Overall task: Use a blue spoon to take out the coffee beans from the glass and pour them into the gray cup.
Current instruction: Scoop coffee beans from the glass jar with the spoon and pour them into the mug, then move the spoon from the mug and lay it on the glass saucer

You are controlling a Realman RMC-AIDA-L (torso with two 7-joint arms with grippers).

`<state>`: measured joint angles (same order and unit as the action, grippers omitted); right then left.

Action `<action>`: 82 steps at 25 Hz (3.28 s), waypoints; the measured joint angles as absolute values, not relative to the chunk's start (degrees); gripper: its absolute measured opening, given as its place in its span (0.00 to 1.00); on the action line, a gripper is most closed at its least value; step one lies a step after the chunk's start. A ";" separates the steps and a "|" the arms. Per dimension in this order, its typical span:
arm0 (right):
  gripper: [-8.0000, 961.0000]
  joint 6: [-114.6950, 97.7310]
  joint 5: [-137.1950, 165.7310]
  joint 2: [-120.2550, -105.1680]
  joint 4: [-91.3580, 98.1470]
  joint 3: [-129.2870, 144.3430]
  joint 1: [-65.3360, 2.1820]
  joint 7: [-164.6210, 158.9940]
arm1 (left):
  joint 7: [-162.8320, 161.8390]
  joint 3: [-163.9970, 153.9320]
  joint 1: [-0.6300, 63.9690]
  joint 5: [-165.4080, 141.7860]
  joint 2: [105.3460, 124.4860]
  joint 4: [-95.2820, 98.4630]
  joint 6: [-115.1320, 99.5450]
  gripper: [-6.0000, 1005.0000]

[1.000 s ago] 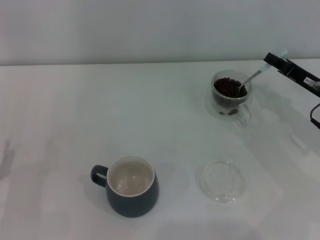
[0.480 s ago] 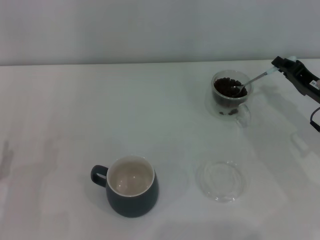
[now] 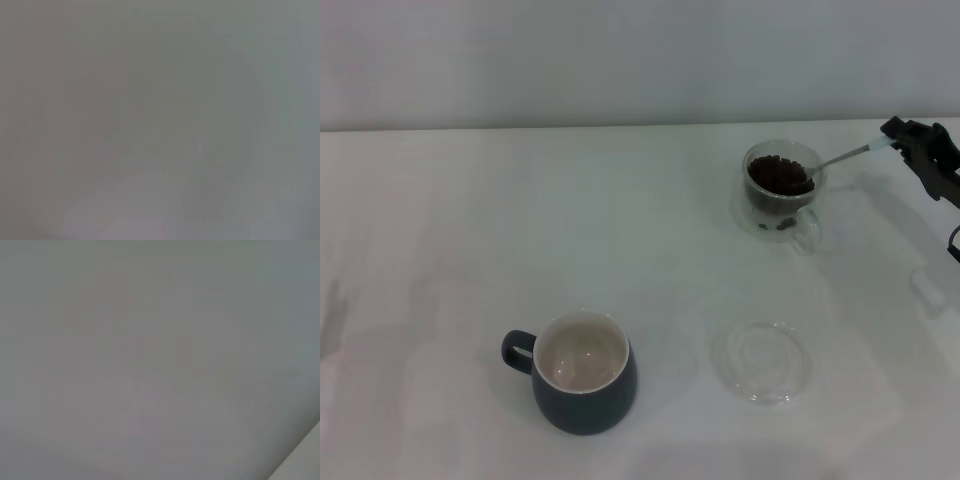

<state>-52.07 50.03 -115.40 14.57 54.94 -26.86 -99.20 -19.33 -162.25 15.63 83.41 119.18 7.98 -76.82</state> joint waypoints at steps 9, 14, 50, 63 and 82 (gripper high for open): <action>0.17 -57.74 45.62 -115.01 12.54 54.88 -25.69 -100.94 | -19.33 -162.25 15.59 83.53 119.18 7.91 -76.83 0.71; 0.17 -62.65 46.07 -114.77 12.89 55.45 -24.81 -103.16 | -19.33 -162.25 15.56 83.59 119.20 7.91 -76.82 0.71; 0.18 -72.42 46.10 -115.69 19.24 91.31 -27.21 -106.99 | -19.33 -162.69 16.26 83.14 119.44 9.24 -76.37 0.71; 0.18 -72.01 46.07 -115.97 23.76 91.94 -27.31 -87.79 | -19.34 -162.28 16.35 83.44 119.44 9.10 -76.38 0.71; 0.19 -83.36 46.24 -110.29 17.55 75.54 -20.91 -84.04 | -19.34 -162.24 16.52 83.50 119.44 9.32 -76.56 0.71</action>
<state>-83.36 46.24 -110.29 17.55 75.54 -20.91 -84.04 -19.33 -162.24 16.52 83.50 119.44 9.32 -76.56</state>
